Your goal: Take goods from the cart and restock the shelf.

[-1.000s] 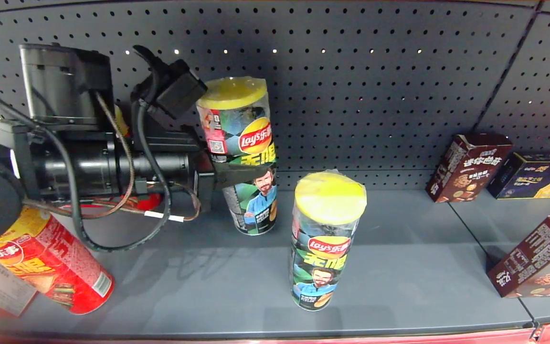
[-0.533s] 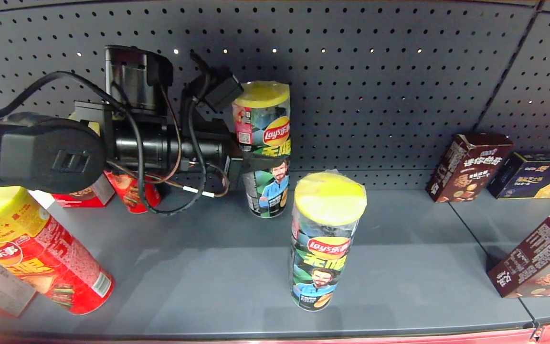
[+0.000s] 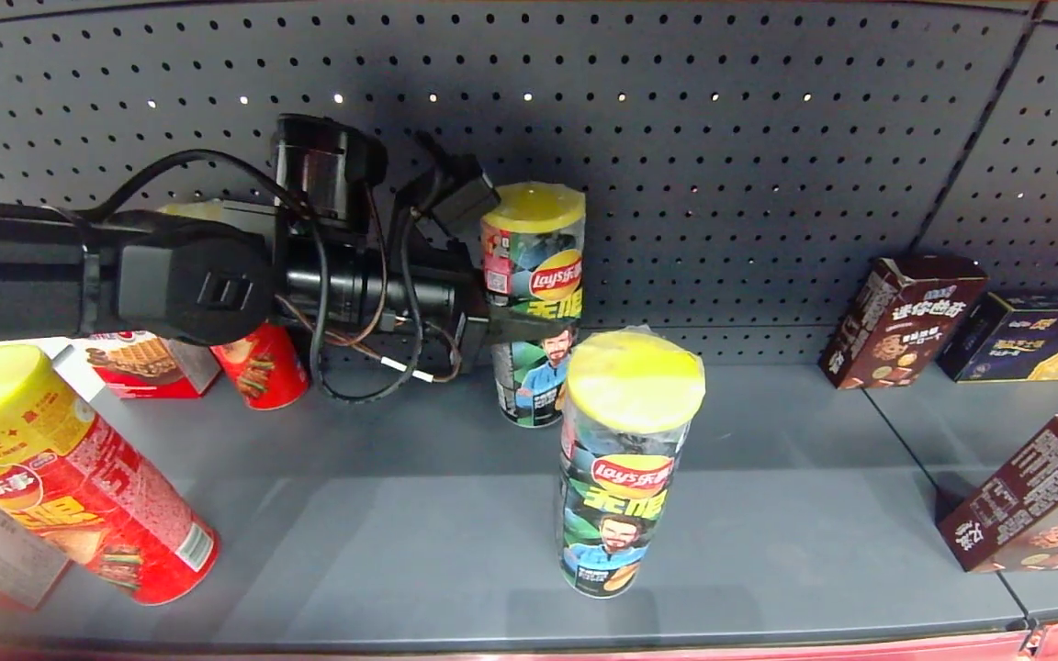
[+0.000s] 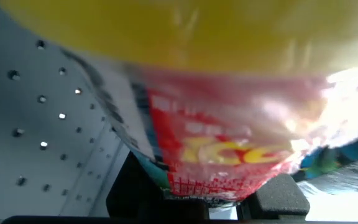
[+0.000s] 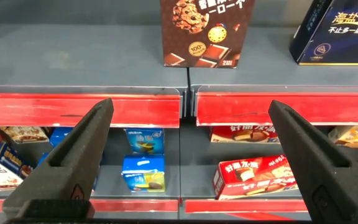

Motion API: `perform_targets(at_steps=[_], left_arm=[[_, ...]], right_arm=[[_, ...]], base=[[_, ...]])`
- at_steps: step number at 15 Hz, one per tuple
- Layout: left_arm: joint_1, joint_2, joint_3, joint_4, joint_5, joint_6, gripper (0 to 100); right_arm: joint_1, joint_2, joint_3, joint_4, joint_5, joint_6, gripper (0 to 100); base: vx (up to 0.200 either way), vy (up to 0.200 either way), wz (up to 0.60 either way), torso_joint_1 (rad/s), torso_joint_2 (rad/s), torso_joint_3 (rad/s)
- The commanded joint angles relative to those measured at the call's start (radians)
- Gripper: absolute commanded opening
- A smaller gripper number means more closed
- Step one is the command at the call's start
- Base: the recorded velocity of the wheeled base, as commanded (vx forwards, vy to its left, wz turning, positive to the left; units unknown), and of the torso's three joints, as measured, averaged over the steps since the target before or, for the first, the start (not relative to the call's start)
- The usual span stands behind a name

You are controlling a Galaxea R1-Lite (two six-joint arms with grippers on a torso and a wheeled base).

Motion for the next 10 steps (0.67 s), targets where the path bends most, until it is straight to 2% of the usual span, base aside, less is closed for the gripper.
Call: perform_targets(at_steps=[1, 4, 10], left_arm=[[-0.002, 0.032, -0.026, -0.002, -0.002, 0.004, 0], [0.01, 0.069, -0.053, 0.0, -0.002, 0.042, 0], [0.01, 0.134, -0.116, -0.01, -0.002, 0.049, 0]], right_arm=[[0.0, 0.001, 0.0, 0.0, 0.0, -0.001, 100], [0.0, 0.001, 0.0, 0.0, 0.0, -0.001, 100], [0.0, 0.001, 0.0, 0.0, 0.0, -0.001, 100]], base=[[0.0, 0.0, 0.0, 0.0, 0.0, 0.0], [0.0, 0.0, 0.0, 0.0, 0.0, 0.0], [0.0, 0.0, 0.0, 0.0, 0.0, 0.0]])
